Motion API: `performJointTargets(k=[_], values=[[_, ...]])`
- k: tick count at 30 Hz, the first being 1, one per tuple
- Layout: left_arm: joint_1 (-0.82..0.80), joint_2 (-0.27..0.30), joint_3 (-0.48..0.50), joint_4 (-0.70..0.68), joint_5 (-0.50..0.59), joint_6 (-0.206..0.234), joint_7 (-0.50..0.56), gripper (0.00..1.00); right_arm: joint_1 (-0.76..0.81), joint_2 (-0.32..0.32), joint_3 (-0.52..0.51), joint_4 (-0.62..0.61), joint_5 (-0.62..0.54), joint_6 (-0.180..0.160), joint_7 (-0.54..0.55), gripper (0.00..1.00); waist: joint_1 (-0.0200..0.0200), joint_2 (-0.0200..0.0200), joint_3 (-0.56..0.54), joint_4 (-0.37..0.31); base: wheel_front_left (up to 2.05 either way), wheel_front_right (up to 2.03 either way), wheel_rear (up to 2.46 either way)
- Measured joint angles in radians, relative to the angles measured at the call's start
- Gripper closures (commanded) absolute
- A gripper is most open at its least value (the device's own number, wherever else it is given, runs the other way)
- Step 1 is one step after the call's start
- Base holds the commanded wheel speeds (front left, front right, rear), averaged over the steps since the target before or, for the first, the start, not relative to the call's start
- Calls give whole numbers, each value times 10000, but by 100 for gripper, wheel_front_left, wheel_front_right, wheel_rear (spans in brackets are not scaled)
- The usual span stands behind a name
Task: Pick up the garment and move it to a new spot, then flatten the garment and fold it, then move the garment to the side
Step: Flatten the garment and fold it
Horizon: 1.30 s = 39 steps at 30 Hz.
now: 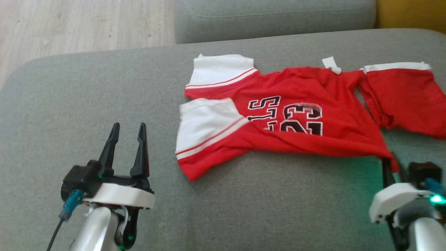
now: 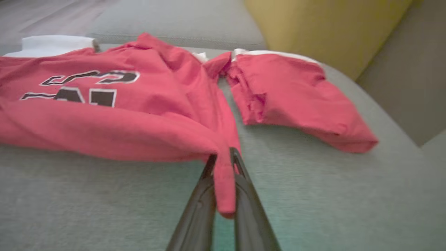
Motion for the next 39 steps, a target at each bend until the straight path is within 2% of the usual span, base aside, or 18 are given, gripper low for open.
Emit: performJointTargets(k=[4,6,14,18,24,39], values=[[-9,-42,-27,17,2,-67,0,0,34,-4,-328,-533,54,0,36,0,0,0,-30,2,0,0,0],[-20,-42,-44,52,2,-77,0,0,30,0,-251,-738,466,0,-121,0,0,0,-5,41,0,0,0],[-101,-33,-123,221,0,-79,94,0,26,0,1308,-1473,2635,0,-1843,0,1,0,180,135,0,0,0],[-334,-25,-267,378,0,-77,410,0,29,6,1421,-1453,3083,0,-2422,0,2,0,356,39,0,0,0],[-1088,-10,-422,754,2,-79,924,0,-10,10,1998,-1317,3275,0,-2692,0,2,0,790,-274,0,0,0],[-3134,-215,-1151,2552,-102,-251,2677,0,-500,4,2050,-1162,3317,0,-2880,0,4,0,1917,-953,0,0,0]])
